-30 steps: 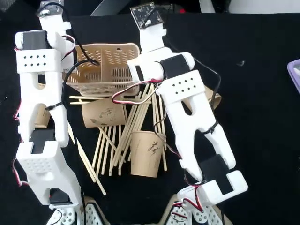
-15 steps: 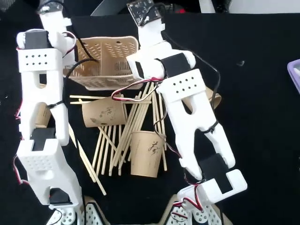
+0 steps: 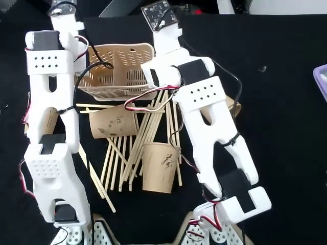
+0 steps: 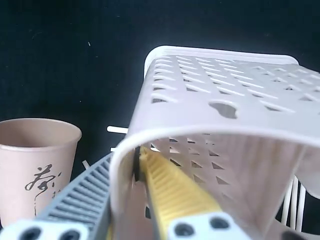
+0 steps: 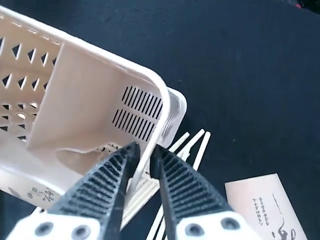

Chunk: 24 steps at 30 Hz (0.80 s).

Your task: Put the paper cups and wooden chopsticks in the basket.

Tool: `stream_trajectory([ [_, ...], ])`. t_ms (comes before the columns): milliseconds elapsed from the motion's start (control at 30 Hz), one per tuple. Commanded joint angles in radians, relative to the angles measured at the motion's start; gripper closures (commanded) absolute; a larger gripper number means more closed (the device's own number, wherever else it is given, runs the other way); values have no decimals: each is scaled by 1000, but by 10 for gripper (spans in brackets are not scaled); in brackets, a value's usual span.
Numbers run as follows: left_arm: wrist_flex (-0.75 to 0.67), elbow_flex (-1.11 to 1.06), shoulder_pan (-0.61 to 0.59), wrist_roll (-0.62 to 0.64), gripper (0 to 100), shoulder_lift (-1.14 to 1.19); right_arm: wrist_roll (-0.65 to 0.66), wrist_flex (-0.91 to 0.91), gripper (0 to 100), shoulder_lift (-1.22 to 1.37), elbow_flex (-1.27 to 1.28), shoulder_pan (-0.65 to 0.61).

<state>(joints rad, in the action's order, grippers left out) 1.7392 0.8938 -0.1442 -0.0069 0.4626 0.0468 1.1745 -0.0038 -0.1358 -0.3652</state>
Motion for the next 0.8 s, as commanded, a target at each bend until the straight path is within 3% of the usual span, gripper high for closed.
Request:
stream_trajectory([
  [0,8,38,27,-6,970,-8,14,-60,987,-50,18,2],
  [167,-26,38,13,-6,970,-8,9,-97,973,-50,25,3],
  [333,-52,41,-12,-6,970,-8,8,-95,821,-45,-5,0],
  [433,-77,38,-22,-3,968,-8,8,-104,805,-44,-15,0],
  [633,-97,47,-24,-5,787,-9,12,-118,817,-44,-85,2],
  [767,-127,47,-27,0,767,-20,14,-118,815,-47,-119,0],
])
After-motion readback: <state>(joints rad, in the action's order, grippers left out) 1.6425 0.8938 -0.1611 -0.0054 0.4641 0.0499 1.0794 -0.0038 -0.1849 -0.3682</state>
